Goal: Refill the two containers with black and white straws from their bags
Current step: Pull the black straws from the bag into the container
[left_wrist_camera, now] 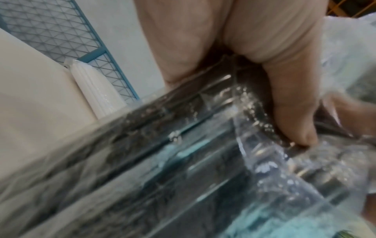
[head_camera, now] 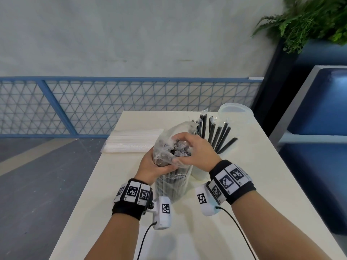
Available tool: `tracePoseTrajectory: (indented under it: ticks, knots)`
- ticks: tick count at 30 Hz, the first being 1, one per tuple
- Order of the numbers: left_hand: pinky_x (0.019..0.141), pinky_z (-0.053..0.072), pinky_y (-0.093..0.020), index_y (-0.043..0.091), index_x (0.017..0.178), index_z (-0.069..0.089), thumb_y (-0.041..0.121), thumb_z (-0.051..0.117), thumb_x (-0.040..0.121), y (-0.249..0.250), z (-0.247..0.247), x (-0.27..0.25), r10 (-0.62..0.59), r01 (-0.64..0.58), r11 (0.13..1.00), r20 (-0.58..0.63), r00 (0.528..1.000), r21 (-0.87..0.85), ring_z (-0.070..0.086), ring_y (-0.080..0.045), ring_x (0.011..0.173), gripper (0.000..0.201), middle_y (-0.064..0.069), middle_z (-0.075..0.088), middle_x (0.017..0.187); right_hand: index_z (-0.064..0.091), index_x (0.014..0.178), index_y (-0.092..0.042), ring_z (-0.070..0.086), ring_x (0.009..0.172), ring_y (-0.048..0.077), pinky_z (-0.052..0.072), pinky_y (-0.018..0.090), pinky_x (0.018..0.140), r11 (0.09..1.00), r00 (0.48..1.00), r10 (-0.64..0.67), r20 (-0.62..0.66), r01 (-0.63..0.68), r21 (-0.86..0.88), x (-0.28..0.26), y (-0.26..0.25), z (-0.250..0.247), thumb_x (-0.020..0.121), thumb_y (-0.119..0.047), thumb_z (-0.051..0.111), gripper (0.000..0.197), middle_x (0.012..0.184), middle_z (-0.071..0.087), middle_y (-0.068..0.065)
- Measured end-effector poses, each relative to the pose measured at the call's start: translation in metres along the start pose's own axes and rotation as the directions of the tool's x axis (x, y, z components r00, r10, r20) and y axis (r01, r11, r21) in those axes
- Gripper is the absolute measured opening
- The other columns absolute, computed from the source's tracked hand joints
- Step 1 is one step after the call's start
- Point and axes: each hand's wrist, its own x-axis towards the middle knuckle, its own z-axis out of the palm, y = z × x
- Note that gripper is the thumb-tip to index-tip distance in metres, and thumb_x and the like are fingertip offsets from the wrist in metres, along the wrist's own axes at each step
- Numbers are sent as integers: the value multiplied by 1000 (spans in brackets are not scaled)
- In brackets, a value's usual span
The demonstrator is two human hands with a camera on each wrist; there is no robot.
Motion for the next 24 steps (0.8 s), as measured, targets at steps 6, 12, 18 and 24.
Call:
tracePoseTrajectory:
  ticks: [6, 12, 18, 24]
  knots:
    - [79, 53, -21, 15, 117, 55, 11, 88, 49, -3, 0, 1, -13, 13, 1000, -11, 1000, -14, 66, -15, 99, 76, 1, 68, 103, 49, 121, -30, 56, 111, 9, 44, 20, 99, 948, 989, 139, 42, -146, 284, -8, 17, 24, 64, -35, 82, 66, 119, 60, 0]
    - [88, 54, -31, 9, 121, 53, 19, 88, 43, -3, 2, 1, -33, 33, 999, 18, 999, -6, 66, -16, 101, 86, -6, 68, 108, 56, 101, -37, 64, 97, 7, 52, 28, 88, 887, 967, 210, -147, -125, 445, -10, 16, 42, 63, -30, 78, 45, 100, 67, -5]
    - [76, 53, -20, 17, 109, 59, 3, 84, 57, 0, -1, 2, -8, 7, 1000, 23, 1000, 28, 68, -6, 91, 59, 1, 69, 99, 62, 96, -29, 67, 96, 16, 52, 35, 91, 840, 938, 227, -261, -52, 540, -8, 6, 35, 74, -14, 75, 29, 96, 70, -1]
    - [72, 51, -13, 16, 110, 56, -9, 78, 60, 2, 8, 0, 8, -9, 1000, 33, 999, 19, 67, 2, 87, 60, 6, 68, 96, 66, 95, -20, 66, 89, 4, 50, 17, 82, 846, 922, 202, -331, 6, 533, -8, -7, 9, 77, -14, 73, 21, 92, 70, -5]
